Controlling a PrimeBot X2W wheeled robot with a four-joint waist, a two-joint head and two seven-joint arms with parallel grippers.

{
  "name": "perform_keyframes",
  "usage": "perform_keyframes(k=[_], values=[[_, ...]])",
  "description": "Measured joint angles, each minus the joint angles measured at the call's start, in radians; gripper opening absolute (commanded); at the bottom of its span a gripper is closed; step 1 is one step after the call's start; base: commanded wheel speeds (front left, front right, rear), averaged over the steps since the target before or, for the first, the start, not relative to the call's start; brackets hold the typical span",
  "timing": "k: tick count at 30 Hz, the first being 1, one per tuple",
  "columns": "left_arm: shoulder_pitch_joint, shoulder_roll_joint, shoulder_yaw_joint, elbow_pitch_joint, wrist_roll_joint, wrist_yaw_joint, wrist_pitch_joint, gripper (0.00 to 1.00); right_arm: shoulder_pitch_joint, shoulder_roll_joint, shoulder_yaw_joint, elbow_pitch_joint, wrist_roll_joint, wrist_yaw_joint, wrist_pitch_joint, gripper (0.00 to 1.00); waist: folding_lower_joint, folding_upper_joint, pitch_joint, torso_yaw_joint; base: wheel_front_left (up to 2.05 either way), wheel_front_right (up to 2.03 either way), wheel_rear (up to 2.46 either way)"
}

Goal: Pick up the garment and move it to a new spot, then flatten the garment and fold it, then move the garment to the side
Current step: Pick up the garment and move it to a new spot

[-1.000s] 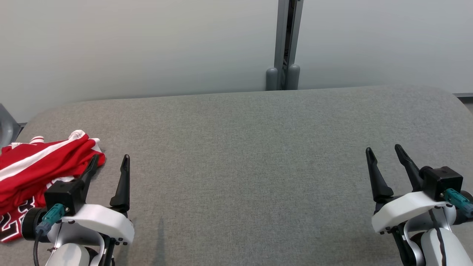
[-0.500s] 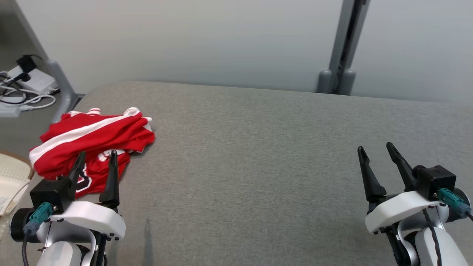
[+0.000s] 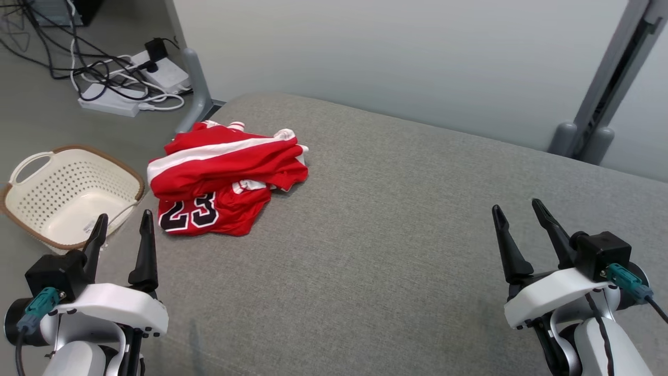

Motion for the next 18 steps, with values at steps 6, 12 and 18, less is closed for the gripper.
perform_keyframes(k=[6,12,18], values=[[0.000,0.005,-0.002,-0.002,-0.003,0.000,0.002,1.00,-0.005,0.004,0.004,0.016,0.001,0.000,-0.010,1.00,0.0000,0.0000,-0.003,0.034,0.00,0.00,0.00],[0.000,0.006,-0.009,-0.004,-0.004,0.000,0.005,1.00,-0.011,0.005,0.008,0.025,0.003,0.000,-0.016,1.00,0.0000,0.0000,-0.002,0.036,0.00,0.00,0.00],[0.000,0.006,-0.010,-0.003,-0.016,0.000,0.004,1.00,-0.014,0.005,0.011,0.030,0.005,0.000,-0.017,1.00,0.0000,0.0000,-0.001,0.029,0.00,0.00,0.00]])
